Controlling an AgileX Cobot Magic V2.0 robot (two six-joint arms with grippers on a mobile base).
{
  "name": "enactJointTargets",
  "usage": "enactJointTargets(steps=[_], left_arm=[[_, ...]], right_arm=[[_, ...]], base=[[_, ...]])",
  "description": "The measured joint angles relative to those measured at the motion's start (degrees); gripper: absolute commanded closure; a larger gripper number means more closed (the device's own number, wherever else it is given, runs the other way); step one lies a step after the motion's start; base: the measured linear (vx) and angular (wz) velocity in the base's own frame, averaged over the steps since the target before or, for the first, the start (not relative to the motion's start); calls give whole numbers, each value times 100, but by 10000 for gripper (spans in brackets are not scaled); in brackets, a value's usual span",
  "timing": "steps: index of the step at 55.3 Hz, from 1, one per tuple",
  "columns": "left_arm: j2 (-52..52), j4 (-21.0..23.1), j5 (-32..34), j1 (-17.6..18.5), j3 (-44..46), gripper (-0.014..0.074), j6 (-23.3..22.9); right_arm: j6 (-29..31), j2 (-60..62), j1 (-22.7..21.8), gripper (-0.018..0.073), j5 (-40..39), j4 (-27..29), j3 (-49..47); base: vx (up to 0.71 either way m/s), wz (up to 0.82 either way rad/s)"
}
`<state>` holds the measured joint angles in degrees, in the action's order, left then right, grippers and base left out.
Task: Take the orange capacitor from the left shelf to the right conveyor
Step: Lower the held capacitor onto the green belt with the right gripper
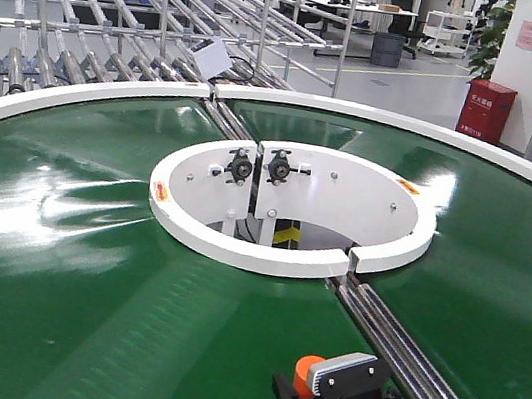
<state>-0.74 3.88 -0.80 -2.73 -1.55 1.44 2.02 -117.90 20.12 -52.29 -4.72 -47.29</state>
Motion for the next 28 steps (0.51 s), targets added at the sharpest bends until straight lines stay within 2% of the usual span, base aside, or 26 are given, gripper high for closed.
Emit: enactJointTargets(steps=[8,28], left_arm=[[0,0,0,0,0,603,0],[0,0,0,0,0,603,0]], right_arm=[[40,-101,0,115,-19,6,-2],[67,-116,0,-98,227,16,-7]], base=[[0,0],[0,0]])
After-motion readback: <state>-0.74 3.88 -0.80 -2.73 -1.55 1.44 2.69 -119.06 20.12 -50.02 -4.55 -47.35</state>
